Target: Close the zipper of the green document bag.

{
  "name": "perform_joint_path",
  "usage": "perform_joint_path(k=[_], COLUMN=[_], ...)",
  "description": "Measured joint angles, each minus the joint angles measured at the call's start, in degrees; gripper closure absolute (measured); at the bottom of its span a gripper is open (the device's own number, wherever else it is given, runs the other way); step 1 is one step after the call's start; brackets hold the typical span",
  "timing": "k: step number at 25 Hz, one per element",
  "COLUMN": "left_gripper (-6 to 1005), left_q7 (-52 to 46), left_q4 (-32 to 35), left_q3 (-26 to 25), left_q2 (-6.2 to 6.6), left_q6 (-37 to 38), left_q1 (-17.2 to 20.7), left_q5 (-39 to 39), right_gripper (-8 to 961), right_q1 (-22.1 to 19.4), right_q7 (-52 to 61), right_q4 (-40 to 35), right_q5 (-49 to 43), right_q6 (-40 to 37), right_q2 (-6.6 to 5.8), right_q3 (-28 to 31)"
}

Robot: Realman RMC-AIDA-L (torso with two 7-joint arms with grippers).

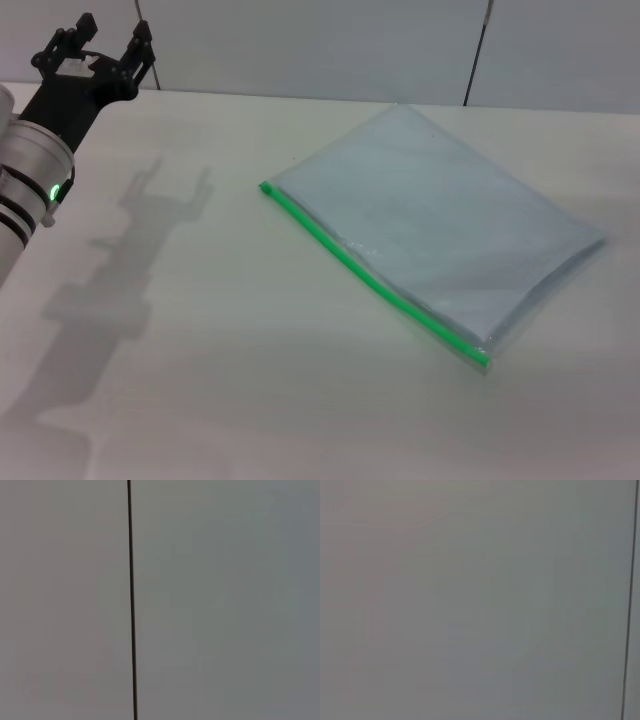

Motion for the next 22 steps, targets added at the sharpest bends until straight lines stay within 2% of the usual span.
perform_joint_path(k=[15, 22], left_gripper=[367, 371], left_q7=[0.0, 0.0], left_q4=[0.1, 3.4], left_q3=[0.6, 0.7], left_q2=[0.21, 0.32], left_q6=[0.4, -0.1], left_q1=[-0.1, -2.0], left_q5=[0.6, 0.7], right_gripper=[547, 547], right_q1=[0.6, 0.8], right_q7=[-0.1, 0.1], right_q4=[0.1, 0.1], right_q5=[0.0, 0.0], right_q6=[-1.2, -1.8], right_q2=[-0.02, -0.02], right_q3=[-0.5, -0.5])
